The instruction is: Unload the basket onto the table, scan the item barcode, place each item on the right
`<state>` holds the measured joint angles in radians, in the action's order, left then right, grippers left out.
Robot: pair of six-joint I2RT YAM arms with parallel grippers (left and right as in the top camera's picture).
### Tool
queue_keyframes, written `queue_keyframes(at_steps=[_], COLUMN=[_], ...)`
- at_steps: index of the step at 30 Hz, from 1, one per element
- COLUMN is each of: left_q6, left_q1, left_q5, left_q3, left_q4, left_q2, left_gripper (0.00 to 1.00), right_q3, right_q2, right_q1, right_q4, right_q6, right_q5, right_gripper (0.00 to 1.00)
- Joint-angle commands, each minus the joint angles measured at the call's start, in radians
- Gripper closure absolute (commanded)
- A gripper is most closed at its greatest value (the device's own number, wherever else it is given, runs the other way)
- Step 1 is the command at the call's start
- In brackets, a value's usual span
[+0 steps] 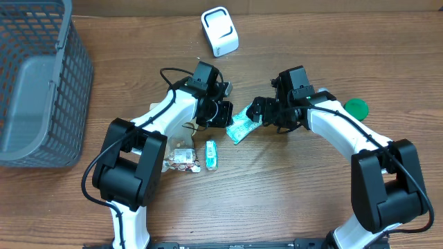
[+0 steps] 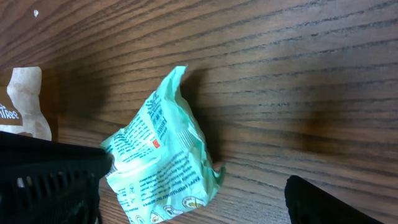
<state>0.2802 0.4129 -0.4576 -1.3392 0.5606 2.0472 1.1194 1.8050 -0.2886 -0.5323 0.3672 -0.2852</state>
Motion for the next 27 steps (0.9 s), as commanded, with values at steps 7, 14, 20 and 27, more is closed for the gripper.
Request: queue_keyframes(at_steps=[7, 14, 20, 27], left_q6=[-0.022, -0.021, -0.018, -0.018], left_q1=[0.008, 0.008, 0.008, 0.008], left_q5=[0.024, 0.036, 0.069, 0.072], left_q3=[0.051, 0.053, 0.053, 0.053], left_q4=[-0.014, -0.016, -0.014, -0.015], left_q2=[0.010, 0.010, 0.010, 0.010], left_gripper=[0.96, 0.96, 0.96, 0.96], right_q3=[-0.002, -0.002, -0.002, -0.001], right_q2=[0.027, 0.096, 0.134, 0.150], right_q1=[0.002, 0.002, 0.002, -0.002], right_q4=[0.009, 0.095, 0.163, 0.162], right_q6=[0.043, 0.045, 0.053, 0.052], right_q5=[-0.008, -0.088, -0.190, -0.192], right_gripper=[0.14, 0.21, 0.41, 0.51])
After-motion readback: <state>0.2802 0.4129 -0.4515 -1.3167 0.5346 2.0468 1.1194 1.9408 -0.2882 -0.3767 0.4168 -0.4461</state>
